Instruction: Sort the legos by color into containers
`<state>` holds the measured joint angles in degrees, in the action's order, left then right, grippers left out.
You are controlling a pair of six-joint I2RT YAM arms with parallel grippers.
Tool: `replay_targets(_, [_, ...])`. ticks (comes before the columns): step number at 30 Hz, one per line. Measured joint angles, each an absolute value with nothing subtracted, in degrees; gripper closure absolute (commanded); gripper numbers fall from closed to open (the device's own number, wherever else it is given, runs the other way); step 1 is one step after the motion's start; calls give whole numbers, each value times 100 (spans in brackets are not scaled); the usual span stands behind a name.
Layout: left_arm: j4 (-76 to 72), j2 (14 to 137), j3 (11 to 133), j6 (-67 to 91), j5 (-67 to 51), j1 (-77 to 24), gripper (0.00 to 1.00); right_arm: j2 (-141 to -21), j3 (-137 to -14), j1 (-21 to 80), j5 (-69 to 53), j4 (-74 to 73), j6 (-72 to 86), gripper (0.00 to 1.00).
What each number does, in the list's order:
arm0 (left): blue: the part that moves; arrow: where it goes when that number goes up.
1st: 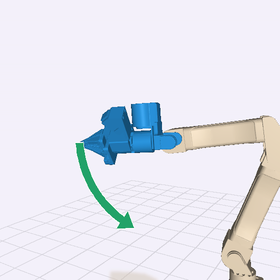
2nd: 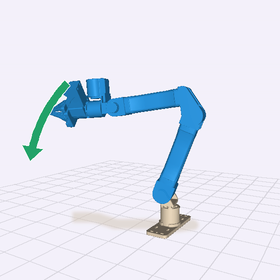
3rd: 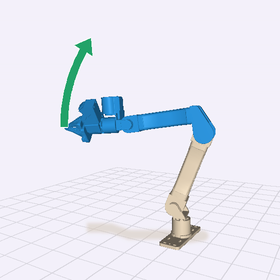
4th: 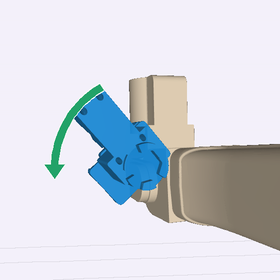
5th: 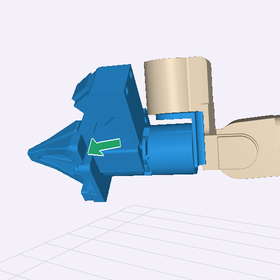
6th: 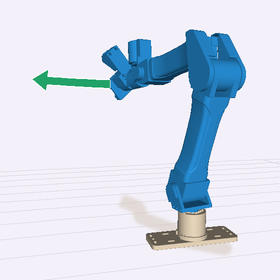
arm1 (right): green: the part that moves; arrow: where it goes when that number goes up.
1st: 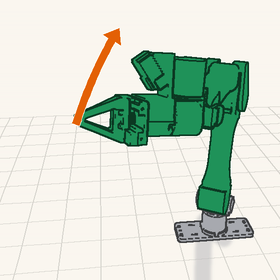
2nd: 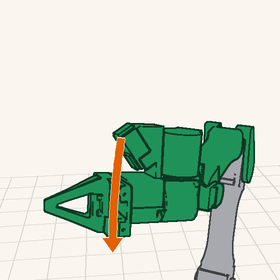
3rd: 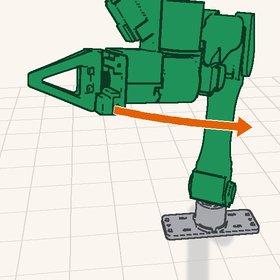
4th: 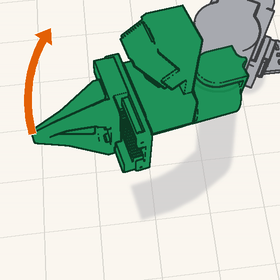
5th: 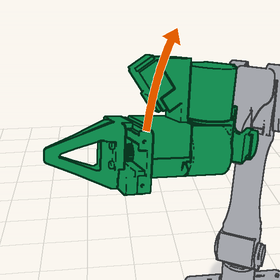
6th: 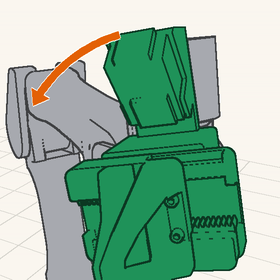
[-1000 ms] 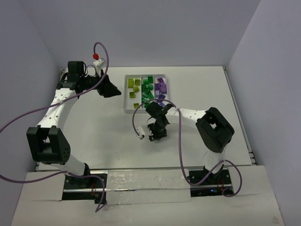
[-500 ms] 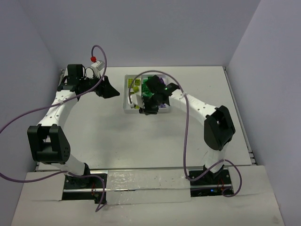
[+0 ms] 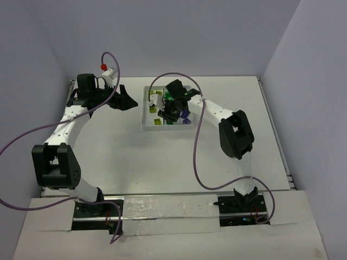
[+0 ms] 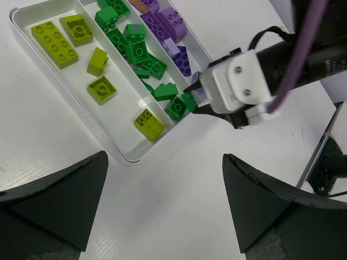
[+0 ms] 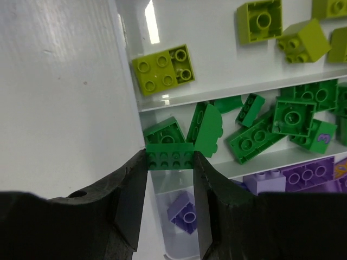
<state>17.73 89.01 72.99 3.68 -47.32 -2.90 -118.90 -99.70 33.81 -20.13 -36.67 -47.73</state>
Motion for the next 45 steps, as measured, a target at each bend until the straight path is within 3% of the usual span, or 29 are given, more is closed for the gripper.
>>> replay_targets(7, [1613, 8901, 7095, 440, -4610, -290, 1, -12371, -10424, 3077, -1839, -3501, -4578, 70])
replay_targets(13, [1589, 8901, 7041, 544, -4547, -290, 1, -12482, -10599, 2858, -1819, -3272, -4446, 59])
replay_targets(24, [1513, 8834, 6934, 673, -4116, -289, 1, -12752, -10781, 2836, -1804, -3082, -4142, 16])
replay_targets(26, [1541, 8780, 6926, 687, -3994, -287, 1, -12752, -10841, 2836, -1800, -3063, -4021, 1])
replay_targets(33, [2190, 8741, 7233, 616, -3424, -202, 1, -12171, -10569, 2814, -1522, -2997, -3269, 0])
replay_targets(38, [2493, 8607, 7243, 522, -2778, -72, 1, -10532, -9669, 2536, -1145, -2982, -2443, 0])
replay_targets(45, [2747, 8030, 6865, 392, -2166, 60, 1, -8054, -7664, 1293, -411, -2839, -1448, 0])
